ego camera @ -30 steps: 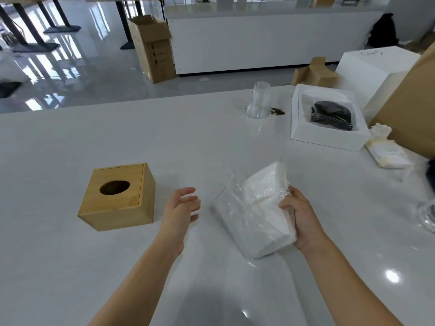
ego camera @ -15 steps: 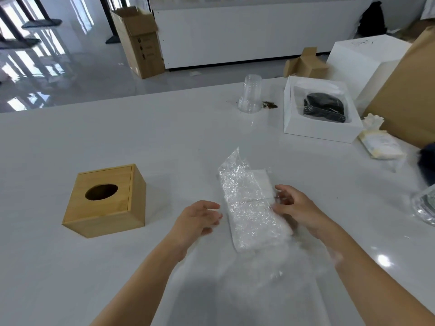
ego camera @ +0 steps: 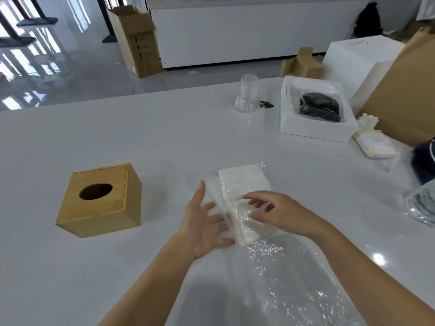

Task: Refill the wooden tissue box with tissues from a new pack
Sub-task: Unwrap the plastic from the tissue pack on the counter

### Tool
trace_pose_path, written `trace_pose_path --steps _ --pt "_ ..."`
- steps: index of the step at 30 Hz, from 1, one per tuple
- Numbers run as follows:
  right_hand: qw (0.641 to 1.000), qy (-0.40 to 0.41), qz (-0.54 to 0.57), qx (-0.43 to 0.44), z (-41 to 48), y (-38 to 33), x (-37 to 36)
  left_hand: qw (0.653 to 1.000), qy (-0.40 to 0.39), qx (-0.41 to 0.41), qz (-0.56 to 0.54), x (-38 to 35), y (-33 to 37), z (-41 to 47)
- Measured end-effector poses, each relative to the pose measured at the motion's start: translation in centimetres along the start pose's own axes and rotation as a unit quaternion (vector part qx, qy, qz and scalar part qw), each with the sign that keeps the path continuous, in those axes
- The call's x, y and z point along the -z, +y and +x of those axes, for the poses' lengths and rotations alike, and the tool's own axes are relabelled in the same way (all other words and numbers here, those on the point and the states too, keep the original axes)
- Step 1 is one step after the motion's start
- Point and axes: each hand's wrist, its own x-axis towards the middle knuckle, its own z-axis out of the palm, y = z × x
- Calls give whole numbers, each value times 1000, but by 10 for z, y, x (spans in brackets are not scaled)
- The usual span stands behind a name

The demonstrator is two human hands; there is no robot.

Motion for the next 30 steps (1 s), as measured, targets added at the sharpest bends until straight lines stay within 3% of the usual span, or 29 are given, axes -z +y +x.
trace_pose_path --steps 2,5,7,9,11,14,16,19,24,30 --pt "998 -49 -31 23 -5 -11 -8 998 -31 -5 -55 -3 -3 2" --pt "987 -94 -125 44 -6 -17 -23 997 -7 -33 -76 0 -2 7" --pt "970 -116 -210 44 -5 -13 -34 994 48 -90 -25 6 1 12" --pt "955 -119 -265 53 -4 -6 -42 970 154 -167 83 13 3 15" --pt "947 -99 -296 75 -3 0 -45 896 255 -267 246 21 2 13" --pt "941 -14 -318 115 -3 4 -48 681 312 -418 515 31 -4 6" --pt "928 56 -349 117 1 8 -48 580 266 -416 648 35 -12 8" --pt "924 102 -366 46 4 15 -46 502 256 -332 756 37 -24 15" --pt "923 92 -375 4 1 37 -45 458 267 -279 801 52 -35 25" --pt "922 102 -374 -3 -2 44 -49 459 271 -281 798 60 -43 29"
